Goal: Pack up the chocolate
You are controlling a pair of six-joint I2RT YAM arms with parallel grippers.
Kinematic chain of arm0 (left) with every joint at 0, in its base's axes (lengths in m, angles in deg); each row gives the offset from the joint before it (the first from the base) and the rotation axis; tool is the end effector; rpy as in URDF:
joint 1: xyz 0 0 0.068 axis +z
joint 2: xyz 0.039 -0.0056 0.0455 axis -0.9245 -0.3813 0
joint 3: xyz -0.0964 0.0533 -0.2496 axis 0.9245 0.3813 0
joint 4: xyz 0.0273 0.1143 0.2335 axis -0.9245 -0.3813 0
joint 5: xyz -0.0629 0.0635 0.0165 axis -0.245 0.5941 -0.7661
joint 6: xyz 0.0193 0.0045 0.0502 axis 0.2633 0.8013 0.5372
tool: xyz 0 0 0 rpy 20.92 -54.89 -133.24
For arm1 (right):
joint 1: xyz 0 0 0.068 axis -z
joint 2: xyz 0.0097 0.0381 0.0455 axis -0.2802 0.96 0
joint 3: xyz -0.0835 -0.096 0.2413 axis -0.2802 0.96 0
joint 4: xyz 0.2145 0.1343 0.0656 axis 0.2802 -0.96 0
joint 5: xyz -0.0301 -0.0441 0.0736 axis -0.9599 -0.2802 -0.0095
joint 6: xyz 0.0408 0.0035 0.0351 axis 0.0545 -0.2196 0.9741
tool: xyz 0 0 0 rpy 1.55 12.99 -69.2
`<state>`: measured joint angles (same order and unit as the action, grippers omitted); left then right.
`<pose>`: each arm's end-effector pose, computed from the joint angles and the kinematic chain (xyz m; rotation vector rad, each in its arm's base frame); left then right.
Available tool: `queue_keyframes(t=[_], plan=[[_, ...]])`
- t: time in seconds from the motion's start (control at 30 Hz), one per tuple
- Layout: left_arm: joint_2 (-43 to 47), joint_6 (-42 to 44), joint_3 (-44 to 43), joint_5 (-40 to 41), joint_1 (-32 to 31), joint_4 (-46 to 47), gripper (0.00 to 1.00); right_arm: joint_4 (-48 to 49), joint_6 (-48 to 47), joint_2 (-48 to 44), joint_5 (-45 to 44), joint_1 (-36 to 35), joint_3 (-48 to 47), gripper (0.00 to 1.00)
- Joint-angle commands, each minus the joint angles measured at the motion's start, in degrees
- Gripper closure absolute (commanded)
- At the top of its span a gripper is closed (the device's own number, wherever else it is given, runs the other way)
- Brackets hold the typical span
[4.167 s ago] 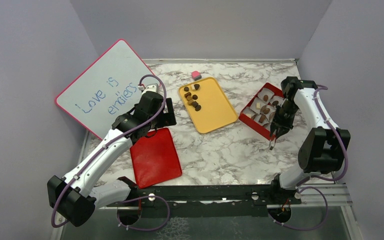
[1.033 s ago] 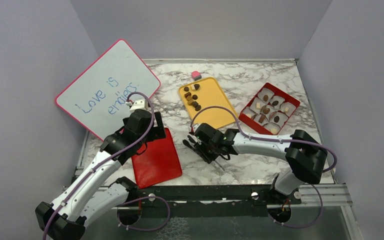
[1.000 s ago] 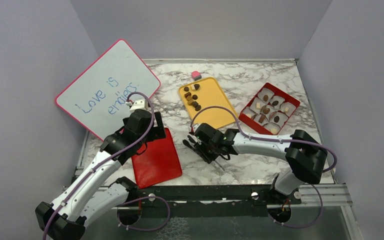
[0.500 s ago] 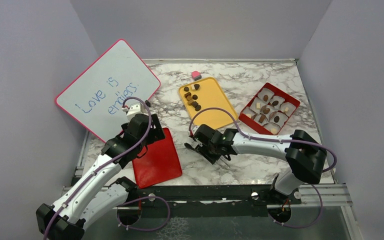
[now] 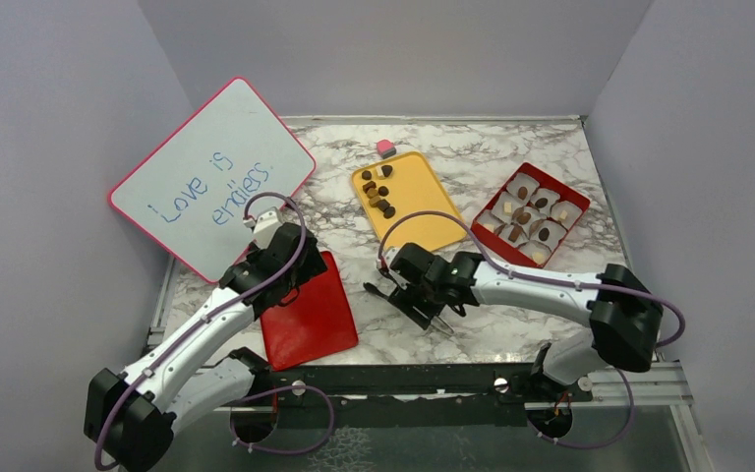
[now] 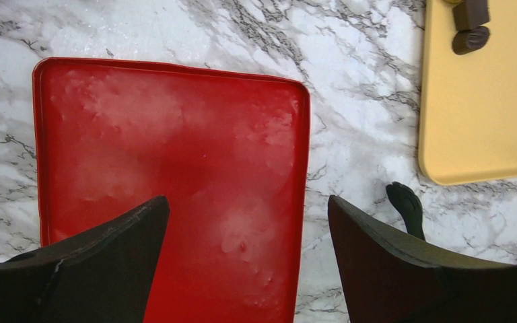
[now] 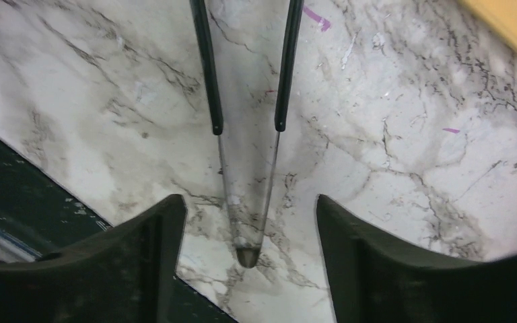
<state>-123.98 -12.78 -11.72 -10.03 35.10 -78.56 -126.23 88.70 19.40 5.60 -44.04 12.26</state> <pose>0.1600 -0.0852 0.2413 -0.5638 2.3046 -0.2023 0.1442 0.2436 0.2038 -1.2802 2.4168 0.1355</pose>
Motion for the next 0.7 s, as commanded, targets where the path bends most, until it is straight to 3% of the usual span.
queue_keyframes(t=[0.0, 0.07, 0.23, 0.4, 0.67], plan=[[-5.9, -0.3, -2.2, 2.7, -0.1, 3.3, 0.21, 0.1, 2.9, -9.4, 3.1, -0.4, 0.0, 0.13], [-9.7, -0.2, -3.8, 2.9, -0.1, 3.8, 0.23, 2.5, 4.2, -13.4, 4.5, -0.4, 0.8, 0.01], [-19.5, 3.1, -8.5, 2.0, -0.1, 5.8, 0.31, 10.3, 7.8, -22.9, 6.0, -0.4, 3.9, 0.0], [-28.0, 10.5, -13.8, -1.0, -0.1, 8.4, 0.53, 14.0, 9.1, -24.5, 8.7, -0.4, 5.0, 0.0], [-34.7, 16.4, -16.6, -4.3, -0.1, 10.5, 0.55, 15.5, 9.5, -21.9, 9.4, -0.4, 6.2, 0.0]])
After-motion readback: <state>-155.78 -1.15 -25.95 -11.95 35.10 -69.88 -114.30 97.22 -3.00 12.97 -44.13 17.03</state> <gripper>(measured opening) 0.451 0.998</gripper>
